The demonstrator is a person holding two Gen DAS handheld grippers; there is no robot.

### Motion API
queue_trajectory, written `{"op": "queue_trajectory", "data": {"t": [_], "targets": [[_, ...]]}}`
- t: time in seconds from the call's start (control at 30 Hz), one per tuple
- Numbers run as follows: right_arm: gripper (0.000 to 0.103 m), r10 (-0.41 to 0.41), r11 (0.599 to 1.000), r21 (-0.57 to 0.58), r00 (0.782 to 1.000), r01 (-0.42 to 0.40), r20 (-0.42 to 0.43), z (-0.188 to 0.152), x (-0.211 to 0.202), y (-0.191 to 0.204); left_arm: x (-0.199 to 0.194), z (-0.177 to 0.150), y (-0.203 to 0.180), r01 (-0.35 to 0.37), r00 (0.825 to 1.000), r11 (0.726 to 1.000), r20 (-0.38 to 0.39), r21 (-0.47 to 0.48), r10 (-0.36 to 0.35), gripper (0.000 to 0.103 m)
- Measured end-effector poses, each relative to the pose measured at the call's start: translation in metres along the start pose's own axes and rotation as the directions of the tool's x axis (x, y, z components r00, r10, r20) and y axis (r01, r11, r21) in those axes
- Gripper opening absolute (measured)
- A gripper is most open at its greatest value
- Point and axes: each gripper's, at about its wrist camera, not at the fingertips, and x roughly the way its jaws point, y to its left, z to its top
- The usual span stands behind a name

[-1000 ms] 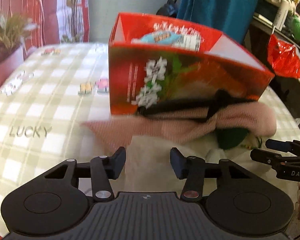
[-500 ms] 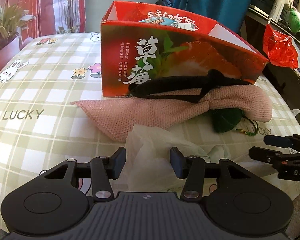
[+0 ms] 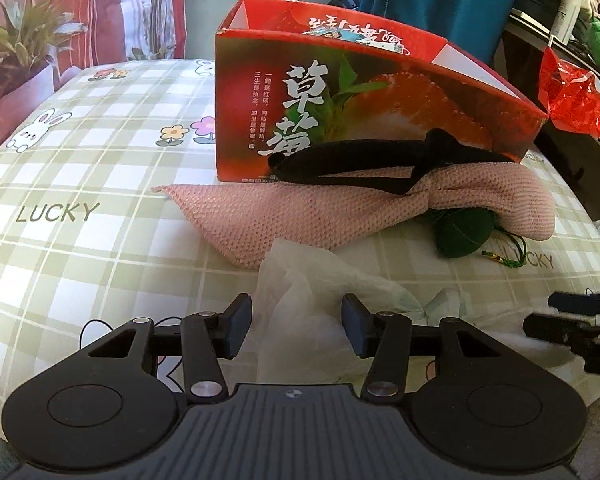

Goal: Organize soft objects
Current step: 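Grasp the white plastic bag with the right tool while the left tool grasps it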

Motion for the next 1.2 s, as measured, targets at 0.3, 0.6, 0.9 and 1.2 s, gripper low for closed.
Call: {"op": "queue_trajectory", "data": {"t": [0.3, 0.6, 0.9, 1.2], "targets": [[0.053, 0.041, 0.998, -0.038, 0.995, -0.044, -0.09, -0.006, 0.009, 0.011, 0.003, -0.002, 0.005, 0.009, 1.0, 0.999, -0.011, -0.035, -0.01, 0.057], [0.035, 0.06, 0.996, -0.056, 0.994, -0.065, -0.086, -0.002, 0.011, 0.012, 0.006, -0.001, 0.008, 0.016, 1.0, 0.998, -0.016, -0.055, -0.017, 0.058], [0.024, 0.028, 0.993, -0.112, 0.999, -0.032, -0.041, 0.012, 0.019, 0.009, 0.005, -0.002, 0.007, 0.022, 0.999, 0.998, -0.025, -0.067, -0.023, 0.057], [0.017, 0.005, 0.991, -0.13, 1.0, -0.004, 0.007, 0.023, 0.023, 0.006, 0.003, -0.006, 0.004, 0.037, 0.999, 0.997, -0.034, -0.061, -0.039, 0.059]]}}
